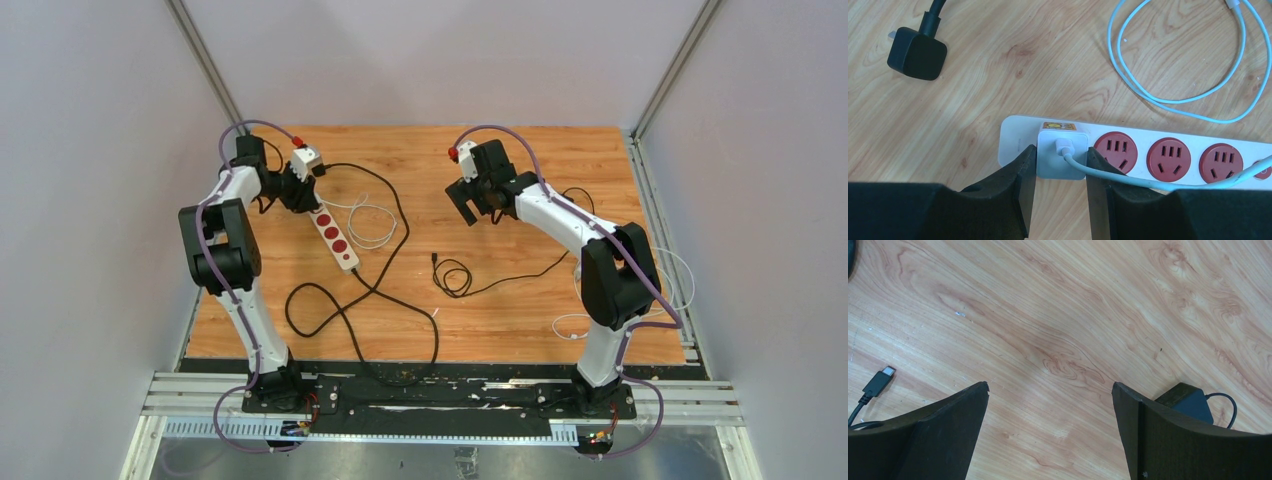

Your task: Insert the plug

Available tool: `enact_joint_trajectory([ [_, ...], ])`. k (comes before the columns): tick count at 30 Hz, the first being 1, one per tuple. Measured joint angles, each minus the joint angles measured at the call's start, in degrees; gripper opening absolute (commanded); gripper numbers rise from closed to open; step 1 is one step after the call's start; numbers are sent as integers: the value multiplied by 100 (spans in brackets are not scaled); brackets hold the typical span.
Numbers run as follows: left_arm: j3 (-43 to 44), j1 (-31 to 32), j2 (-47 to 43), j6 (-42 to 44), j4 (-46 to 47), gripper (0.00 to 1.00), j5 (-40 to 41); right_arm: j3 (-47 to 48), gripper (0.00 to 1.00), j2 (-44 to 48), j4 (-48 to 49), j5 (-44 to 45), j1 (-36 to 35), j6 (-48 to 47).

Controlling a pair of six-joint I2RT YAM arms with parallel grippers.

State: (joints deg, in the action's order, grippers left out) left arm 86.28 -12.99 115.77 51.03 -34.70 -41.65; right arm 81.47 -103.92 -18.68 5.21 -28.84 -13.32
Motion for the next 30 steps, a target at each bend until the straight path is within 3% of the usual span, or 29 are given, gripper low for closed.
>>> enact_joint_trajectory([
  [30, 192, 568, -55, -55, -205, 1, 1392, -496, 100, 525, 256, 684, -2, -334],
])
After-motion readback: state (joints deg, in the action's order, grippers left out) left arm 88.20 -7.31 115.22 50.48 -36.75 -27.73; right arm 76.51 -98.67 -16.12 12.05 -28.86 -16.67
